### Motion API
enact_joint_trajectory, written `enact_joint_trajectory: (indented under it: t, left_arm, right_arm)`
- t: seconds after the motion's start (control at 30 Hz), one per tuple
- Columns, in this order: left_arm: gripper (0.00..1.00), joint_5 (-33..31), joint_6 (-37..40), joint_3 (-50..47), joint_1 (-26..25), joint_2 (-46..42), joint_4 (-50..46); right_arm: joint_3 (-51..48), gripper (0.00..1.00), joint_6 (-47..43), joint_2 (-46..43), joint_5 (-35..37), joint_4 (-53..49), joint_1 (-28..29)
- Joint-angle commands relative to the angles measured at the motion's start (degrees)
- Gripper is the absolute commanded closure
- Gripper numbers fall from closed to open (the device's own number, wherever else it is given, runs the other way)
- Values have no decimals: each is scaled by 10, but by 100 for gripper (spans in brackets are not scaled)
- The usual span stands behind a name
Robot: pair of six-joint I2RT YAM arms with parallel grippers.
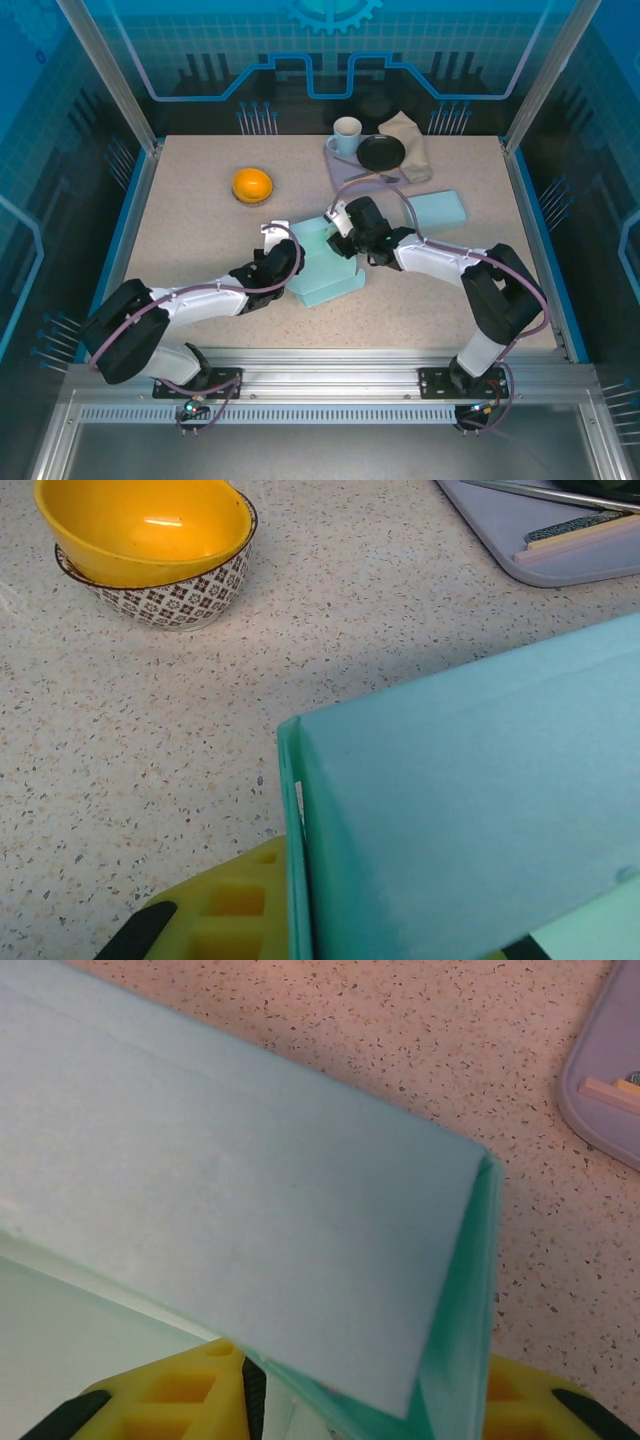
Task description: Fold the paper box
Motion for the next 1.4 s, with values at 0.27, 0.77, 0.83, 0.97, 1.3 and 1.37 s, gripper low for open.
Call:
enact_joint_trajectory:
  t: [0.27,0.77,0.83,0.97,1.3,1.37]
  left_arm:
    - [86,41,-65,26,-7,-16,-26]
    - [87,35,-117,102,2,7,-170]
    - [87,40,-123,106,0,2,-175]
    - [86,33,-130,129,-2,10,-216]
    - [86,67,-139,149,-11,0,-230]
    - [86,75,-144,154,-13,-2,-237]
  right_arm:
    - [-62,50,-105,-11,-166,124,-1]
    - [-113,49,-73,-32,-263,177,-35]
    - [-110,50,-52,-25,-268,194,-32]
    - [-102,50,-40,-20,-295,216,-25]
    - [-50,53,28,10,-75,182,-2]
    - [-47,56,32,15,-43,178,3]
